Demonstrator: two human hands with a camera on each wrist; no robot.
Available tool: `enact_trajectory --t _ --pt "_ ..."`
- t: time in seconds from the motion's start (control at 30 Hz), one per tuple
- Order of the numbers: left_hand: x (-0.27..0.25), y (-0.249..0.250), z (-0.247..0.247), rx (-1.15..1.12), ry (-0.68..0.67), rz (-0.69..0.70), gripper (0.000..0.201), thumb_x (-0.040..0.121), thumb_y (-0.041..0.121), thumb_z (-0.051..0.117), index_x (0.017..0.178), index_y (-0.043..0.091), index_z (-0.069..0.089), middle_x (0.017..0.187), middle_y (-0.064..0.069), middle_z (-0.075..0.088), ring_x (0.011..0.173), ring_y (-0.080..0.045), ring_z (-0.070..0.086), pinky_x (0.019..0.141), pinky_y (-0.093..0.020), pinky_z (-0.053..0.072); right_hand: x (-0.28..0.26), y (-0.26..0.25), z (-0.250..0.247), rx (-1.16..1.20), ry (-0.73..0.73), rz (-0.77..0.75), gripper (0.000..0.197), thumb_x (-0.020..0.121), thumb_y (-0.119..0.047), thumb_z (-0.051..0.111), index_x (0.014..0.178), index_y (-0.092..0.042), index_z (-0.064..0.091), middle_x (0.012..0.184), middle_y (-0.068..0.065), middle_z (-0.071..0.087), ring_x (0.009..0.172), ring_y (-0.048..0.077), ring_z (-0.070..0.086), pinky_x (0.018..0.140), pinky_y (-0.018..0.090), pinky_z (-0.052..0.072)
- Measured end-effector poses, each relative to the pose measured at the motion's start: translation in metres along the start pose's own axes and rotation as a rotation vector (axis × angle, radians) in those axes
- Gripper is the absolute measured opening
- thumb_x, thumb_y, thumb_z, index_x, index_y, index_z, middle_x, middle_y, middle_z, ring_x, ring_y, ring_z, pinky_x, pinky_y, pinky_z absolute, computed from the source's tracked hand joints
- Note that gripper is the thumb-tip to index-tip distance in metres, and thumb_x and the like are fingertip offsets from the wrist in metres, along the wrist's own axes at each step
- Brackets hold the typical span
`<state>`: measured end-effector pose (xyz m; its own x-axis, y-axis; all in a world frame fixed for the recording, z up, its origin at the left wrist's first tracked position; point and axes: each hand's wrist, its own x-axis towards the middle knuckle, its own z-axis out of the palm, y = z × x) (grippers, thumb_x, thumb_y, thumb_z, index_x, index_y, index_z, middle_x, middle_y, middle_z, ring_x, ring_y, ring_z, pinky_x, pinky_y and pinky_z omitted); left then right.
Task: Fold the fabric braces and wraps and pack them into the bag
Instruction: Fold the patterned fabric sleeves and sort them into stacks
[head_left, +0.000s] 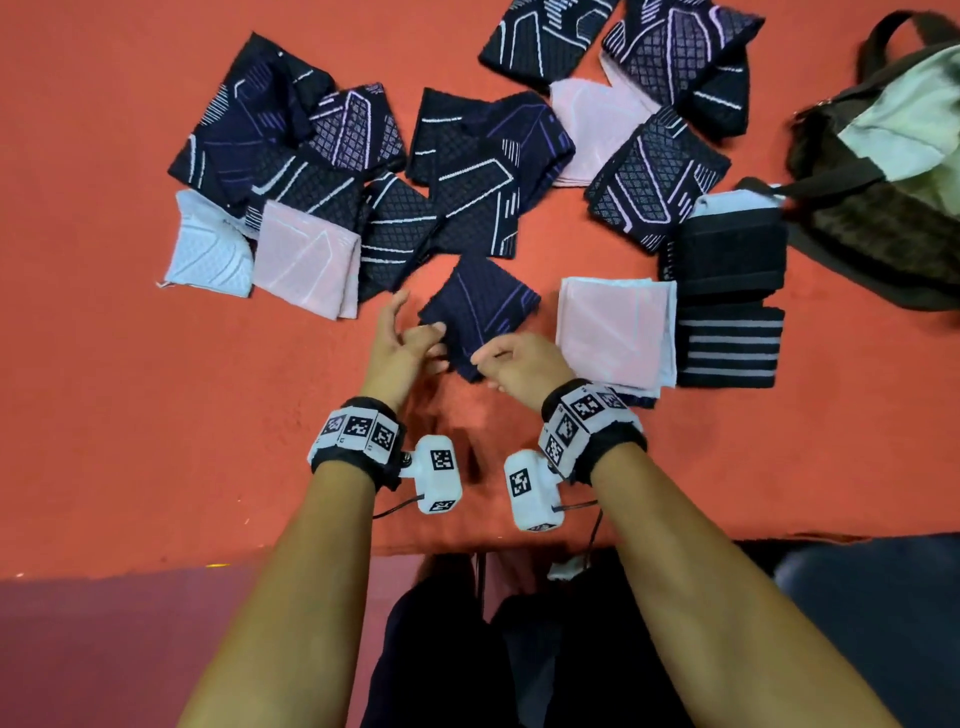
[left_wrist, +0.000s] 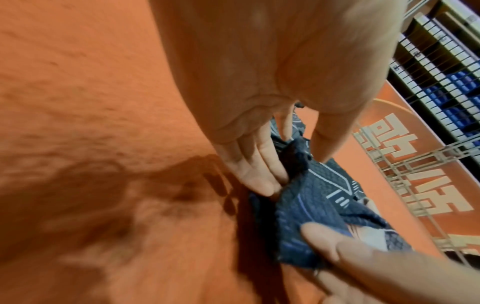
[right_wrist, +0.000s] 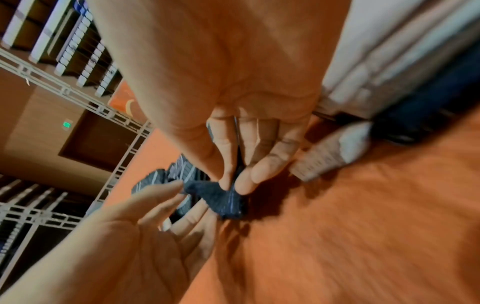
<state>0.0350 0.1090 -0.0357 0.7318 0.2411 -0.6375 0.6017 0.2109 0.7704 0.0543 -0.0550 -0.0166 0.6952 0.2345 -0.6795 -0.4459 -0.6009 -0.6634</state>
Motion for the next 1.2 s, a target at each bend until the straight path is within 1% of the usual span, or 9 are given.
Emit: enact_trajectory --t 0.17,0.37,0.47,0.53,0.63,0.73,0.93,1.07,1.2 --pt "-0.027 -0.033 -0.01 0.112 -0.042 -0.055 0.015 0.094 0.002 0.063 0.104 0.012 0.061 0.083 -0.004 0.062 0.07 -0.013 0.063 0.059 -0.02 0.055 -0.017 0.033 0.029 0.007 -0.097 0.028 0.017 0.089 -0.014 0.065 0.081 -0.027 0.074 0.081 -0.003 0.074 0.079 0.017 0.071 0.084 0.036 0.057" --pt "-0.037 -0.052 -0.014 0.198 -0.175 0.007 0.029 0.073 -0.003 0.059 0.072 0.024 0.07 0.073 0.002 0.064 0.077 -0.022 0.055 0.071 -0.032 0.046 -0.023 0.05 0.028 0.15 -0.041 0.143 0.021 0.095 -0.006 0.058 0.077 -0.015 0.054 0.067 0.007 0.067 0.049 0.013 0.058 0.048 0.02 0.047" --pt "-0.041 -0.054 -0.012 0.295 -0.229 -0.019 0.058 0.073 -0.021 0.048 0.065 0.029 0.077 0.06 0.008 0.066 0.062 -0.019 0.057 0.061 -0.028 0.044 -0.023 0.057 0.02 0.182 0.031 0.145 0.017 0.096 -0.005 0.052 0.082 -0.015 0.052 0.073 0.01 0.069 0.054 0.018 0.061 0.056 0.029 0.054" --pt "-0.045 -0.053 -0.01 0.379 -0.359 0.007 0.078 0.074 -0.033 0.035 0.068 0.031 0.079 0.068 0.009 0.073 0.07 -0.006 0.067 0.064 -0.019 0.049 -0.025 0.06 0.013 0.087 0.062 0.124 0.012 0.096 -0.009 0.049 0.093 -0.012 0.06 0.089 0.012 0.072 0.072 0.025 0.069 0.076 0.039 0.058" --pt "-0.047 -0.055 -0.009 0.436 -0.437 -0.061 0.06 0.086 -0.025 0.038 0.088 0.021 0.077 0.083 0.005 0.075 0.077 -0.003 0.067 0.066 -0.015 0.048 -0.032 0.064 0.007 0.068 0.108 0.117 0.023 0.098 -0.026 0.046 0.083 -0.019 0.061 0.1 0.014 0.072 0.092 0.032 0.068 0.089 0.045 0.055" --pt "-0.044 -0.057 0.0 0.429 -0.377 -0.074 0.036 0.095 -0.013 0.044 0.107 0.013 0.066 0.089 -0.001 0.07 0.069 -0.006 0.065 0.061 -0.019 0.049 -0.04 0.068 0.006 0.264 0.109 0.178 0.044 0.103 -0.046 0.04 0.082 -0.017 0.065 0.091 0.02 0.073 0.075 0.032 0.072 0.076 0.05 0.061" --pt "-0.036 -0.053 0.001 0.482 -0.187 -0.038 0.025 0.091 -0.01 0.055 0.09 0.015 0.06 0.066 -0.006 0.055 0.041 -0.004 0.053 0.043 -0.022 0.043 -0.05 0.064 -0.008 0.508 0.138 0.273 0.079 0.091 -0.077 0.033 0.095 -0.009 0.072 0.08 0.009 0.077 0.07 0.024 0.072 0.068 0.036 0.059" --pt "-0.043 -0.05 -0.003 0.576 -0.34 -0.145 0.038 0.093 -0.003 0.055 0.123 0.018 0.05 0.064 -0.012 0.066 0.043 -0.014 0.06 0.038 -0.021 0.045 -0.042 0.058 -0.006 0.42 0.104 0.259 0.069 0.088 -0.075 0.046 0.101 -0.011 0.069 0.084 0.007 0.076 0.073 0.021 0.073 0.068 0.033 0.061" --pt "-0.045 -0.049 -0.005 0.521 -0.381 -0.222 0.053 0.089 0.002 0.067 0.132 0.027 0.048 0.081 -0.015 0.071 0.058 -0.022 0.067 0.045 -0.024 0.052 -0.035 0.058 0.003 0.333 0.073 0.232 0.041 0.097 -0.057 0.049 0.104 -0.019 0.062 0.091 0.007 0.072 0.082 0.027 0.073 0.077 0.04 0.062"
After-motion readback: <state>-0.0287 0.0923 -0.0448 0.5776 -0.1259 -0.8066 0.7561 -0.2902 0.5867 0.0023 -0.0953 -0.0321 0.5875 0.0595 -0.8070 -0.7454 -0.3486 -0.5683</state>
